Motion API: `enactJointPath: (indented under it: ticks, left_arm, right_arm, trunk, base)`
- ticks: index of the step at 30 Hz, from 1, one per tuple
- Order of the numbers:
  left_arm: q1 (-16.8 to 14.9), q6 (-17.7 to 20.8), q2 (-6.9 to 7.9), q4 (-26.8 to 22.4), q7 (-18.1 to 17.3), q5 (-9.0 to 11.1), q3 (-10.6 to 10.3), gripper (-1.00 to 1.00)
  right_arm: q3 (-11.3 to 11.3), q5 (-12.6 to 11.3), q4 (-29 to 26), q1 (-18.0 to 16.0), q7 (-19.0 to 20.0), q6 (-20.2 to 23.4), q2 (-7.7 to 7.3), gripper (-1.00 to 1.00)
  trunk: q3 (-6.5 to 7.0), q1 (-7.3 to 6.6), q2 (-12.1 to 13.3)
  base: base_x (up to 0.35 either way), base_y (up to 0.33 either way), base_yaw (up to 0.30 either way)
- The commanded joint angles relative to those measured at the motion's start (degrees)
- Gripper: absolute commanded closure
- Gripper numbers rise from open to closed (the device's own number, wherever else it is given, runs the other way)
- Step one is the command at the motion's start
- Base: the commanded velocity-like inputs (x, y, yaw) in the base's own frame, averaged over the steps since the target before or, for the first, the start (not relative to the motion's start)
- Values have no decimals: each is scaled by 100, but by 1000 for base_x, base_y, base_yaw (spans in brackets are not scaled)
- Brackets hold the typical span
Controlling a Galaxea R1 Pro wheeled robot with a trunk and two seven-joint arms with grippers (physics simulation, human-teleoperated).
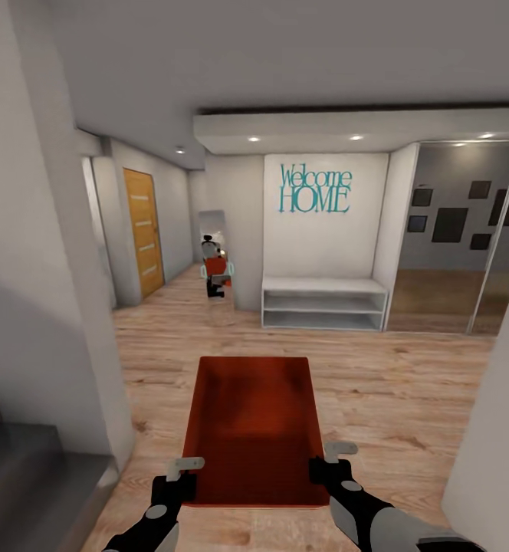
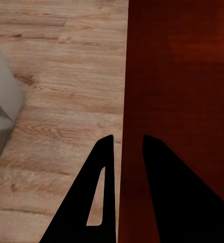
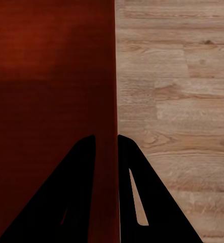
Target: Move the two storage containers from the living room to the garage. In the garage, place one container on the floor and stack the other container on top of it (either order is fine).
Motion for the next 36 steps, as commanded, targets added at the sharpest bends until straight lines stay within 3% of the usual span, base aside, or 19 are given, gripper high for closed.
enactJointPath:
  ticks: [1,36]
  left_arm:
    - [-9,-311,-1,-13,63,-27,71,100]
    - [-9,-310,-1,-9,60,-24,71,100]
  right_arm:
    - [-78,-118,22,-2,-58,-35,-1,100]
    - [-77,-118,22,-2,-58,-44,-1,100]
  trunk:
    - [-10,5,-7]
    - [-10,5,-7]
  base:
    - [322,0,0]
    - [322,0,0]
